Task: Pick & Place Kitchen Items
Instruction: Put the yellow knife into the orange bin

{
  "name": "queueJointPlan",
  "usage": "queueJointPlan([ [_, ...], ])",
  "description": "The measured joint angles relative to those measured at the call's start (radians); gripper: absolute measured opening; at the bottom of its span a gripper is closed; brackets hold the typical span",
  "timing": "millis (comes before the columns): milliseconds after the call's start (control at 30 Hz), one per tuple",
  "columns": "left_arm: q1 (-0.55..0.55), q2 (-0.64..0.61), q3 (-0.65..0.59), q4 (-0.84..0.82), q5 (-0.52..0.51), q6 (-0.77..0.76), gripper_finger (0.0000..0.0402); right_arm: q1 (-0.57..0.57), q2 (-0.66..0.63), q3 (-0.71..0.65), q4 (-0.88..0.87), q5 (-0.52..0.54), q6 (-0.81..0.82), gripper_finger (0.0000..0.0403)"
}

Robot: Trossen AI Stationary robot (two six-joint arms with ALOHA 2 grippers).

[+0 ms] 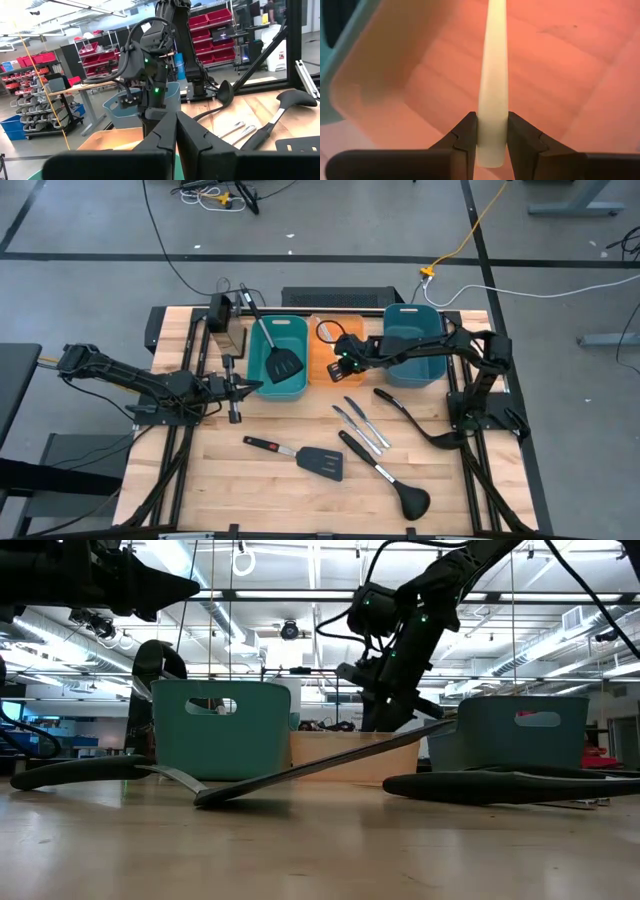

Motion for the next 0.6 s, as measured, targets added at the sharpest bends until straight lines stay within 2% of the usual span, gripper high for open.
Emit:
queueJointPlan([
  [333, 0.0, 0.0, 0.0, 0.002, 0.0, 0.0, 0.001, -0.014, 0.0, 0.0, -0.025, -0.073, 0.005, 0.0086],
  [600, 0.0, 0.0, 0.0, 0.005, 0.0, 0.0, 0.0013, -0.022, 0.02, 0.001, 0.003, -0.068, -0.045, 0.0086],
])
